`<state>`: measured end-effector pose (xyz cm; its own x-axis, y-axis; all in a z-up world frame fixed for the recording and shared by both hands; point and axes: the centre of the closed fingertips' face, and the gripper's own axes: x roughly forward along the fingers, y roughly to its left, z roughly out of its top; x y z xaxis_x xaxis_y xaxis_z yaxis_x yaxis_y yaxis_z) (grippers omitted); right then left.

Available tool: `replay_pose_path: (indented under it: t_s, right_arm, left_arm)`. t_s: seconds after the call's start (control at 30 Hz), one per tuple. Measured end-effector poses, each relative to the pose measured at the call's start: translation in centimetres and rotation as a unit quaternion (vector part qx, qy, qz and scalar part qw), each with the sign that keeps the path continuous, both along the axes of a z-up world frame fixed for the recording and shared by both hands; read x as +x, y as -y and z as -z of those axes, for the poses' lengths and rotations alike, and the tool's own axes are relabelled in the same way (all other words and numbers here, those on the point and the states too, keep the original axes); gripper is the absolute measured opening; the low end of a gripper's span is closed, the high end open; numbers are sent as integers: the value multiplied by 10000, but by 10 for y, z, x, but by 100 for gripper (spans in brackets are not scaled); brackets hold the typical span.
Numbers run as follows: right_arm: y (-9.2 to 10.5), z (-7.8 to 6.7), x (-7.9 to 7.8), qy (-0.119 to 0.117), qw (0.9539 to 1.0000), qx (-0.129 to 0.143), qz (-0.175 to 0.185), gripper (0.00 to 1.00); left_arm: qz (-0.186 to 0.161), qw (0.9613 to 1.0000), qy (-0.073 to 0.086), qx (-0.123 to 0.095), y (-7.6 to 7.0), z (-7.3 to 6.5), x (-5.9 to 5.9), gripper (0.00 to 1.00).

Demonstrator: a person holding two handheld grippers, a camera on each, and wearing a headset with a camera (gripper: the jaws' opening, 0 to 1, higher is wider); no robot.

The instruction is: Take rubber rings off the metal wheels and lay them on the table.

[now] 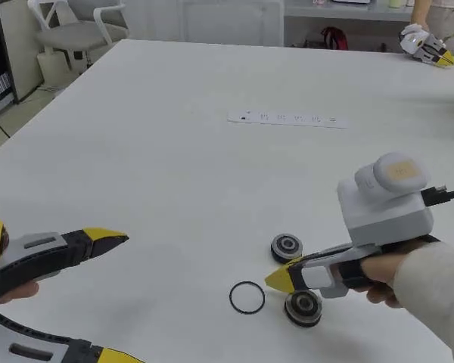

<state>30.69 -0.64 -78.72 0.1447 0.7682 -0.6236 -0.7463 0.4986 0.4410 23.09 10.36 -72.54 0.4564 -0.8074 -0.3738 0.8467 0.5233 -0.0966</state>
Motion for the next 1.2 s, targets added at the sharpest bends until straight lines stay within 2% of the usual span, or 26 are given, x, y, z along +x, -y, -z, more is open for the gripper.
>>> replay_pose_path:
  t_s: [0.13, 0.37, 0.47, 0.7, 0.97, 1.2]
  right_arm:
    - [6, -11, 1, 90, 9999, 66, -37, 4]
    - [20, -39, 6, 434, 9987, 235, -155, 9]
    - [28, -49, 6, 646, 9973, 255, -226, 10]
    - [45, -65, 3, 763, 9960, 426, -199, 12]
    - [64, -74, 1, 1061, 9934, 389, -220, 18]
    - [75, -72, -8, 1192, 9915, 456, -241, 31]
  left_arm:
    - [6, 10000, 19, 21, 0, -2, -1, 100]
    - [16, 10000, 20, 48, 2, -3, -3, 100]
    - [67, 9999, -4, 137, 2, 0, -6, 100]
    - [66, 9999, 28, 130, 3, -4, -4, 100]
    - [116, 9998, 60, 164, 4, -6, -1, 100]
    - [174, 9996, 79, 199, 6, -7, 2, 100]
